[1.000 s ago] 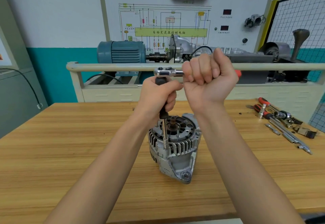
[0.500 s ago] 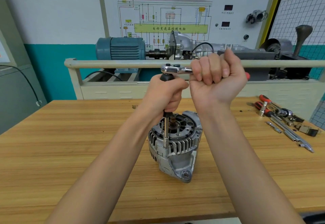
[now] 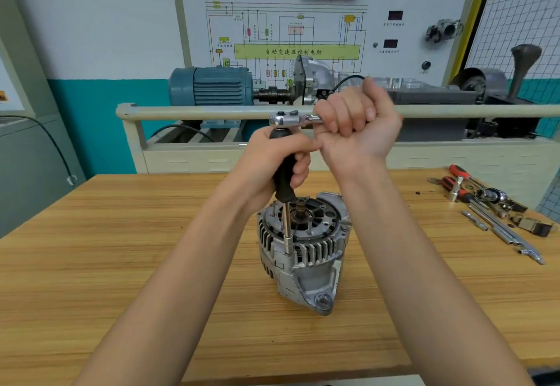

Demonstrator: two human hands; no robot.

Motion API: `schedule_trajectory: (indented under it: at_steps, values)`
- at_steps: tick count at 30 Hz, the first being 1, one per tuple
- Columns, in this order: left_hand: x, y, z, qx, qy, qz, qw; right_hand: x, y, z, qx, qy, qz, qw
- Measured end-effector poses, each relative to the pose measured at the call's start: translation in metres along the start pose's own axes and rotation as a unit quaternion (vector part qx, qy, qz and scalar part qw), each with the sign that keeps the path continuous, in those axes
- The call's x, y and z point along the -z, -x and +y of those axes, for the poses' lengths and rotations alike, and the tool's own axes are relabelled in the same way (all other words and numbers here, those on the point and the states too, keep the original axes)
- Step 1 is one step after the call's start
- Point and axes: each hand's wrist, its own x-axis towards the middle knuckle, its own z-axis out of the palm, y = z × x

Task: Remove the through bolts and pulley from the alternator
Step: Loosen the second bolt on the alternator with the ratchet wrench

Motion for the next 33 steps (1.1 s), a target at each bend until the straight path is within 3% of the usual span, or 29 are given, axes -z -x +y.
schedule_trajectory:
  at_steps: [3, 7, 11, 14, 17, 20, 22, 25, 27, 29, 33]
  values:
    - [-0.002, -0.001, 0.001, 0.028, 0.033, -0.058, 0.997, 0.010, -0.014, 0.000, -0.062, -0.125, 0.043, 0.989]
    - [-0.004, -0.002, -0.002, 0.037, 0.046, -0.032, 0.998, 0.007, -0.010, 0.000, -0.027, -0.089, 0.050, 0.994]
    - [-0.008, -0.002, -0.002, 0.025, 0.024, 0.056, 0.998, -0.005, 0.006, 0.005, 0.063, 0.041, 0.007, 0.997]
    - [-0.015, -0.005, -0.003, 0.013, 0.002, 0.152, 0.988, -0.015, 0.025, 0.026, 0.209, 0.217, -0.071, 0.951]
    - [-0.019, -0.006, -0.006, -0.012, -0.027, 0.209, 0.977, -0.017, 0.032, 0.037, 0.286, 0.256, -0.093, 0.919]
    - [-0.019, -0.003, -0.006, -0.018, -0.024, 0.197, 0.980, -0.015, 0.027, 0.026, 0.233, 0.235, -0.111, 0.937]
    - [-0.014, 0.001, -0.005, -0.017, -0.017, 0.148, 0.989, -0.010, 0.022, 0.014, 0.154, 0.184, -0.093, 0.966]
    - [-0.005, 0.004, -0.001, -0.008, -0.002, 0.051, 0.999, -0.002, 0.006, 0.003, 0.038, 0.043, -0.034, 0.998]
    - [-0.004, 0.004, 0.002, 0.009, 0.018, -0.007, 1.000, 0.004, -0.005, -0.001, -0.025, -0.060, -0.009, 0.998]
    - [-0.008, 0.002, 0.001, 0.016, 0.034, -0.017, 0.999, 0.009, -0.012, 0.000, -0.046, -0.111, 0.014, 0.993]
    - [-0.010, 0.000, -0.002, 0.028, 0.028, 0.022, 0.999, 0.005, -0.005, 0.000, 0.011, -0.051, 0.033, 0.998]
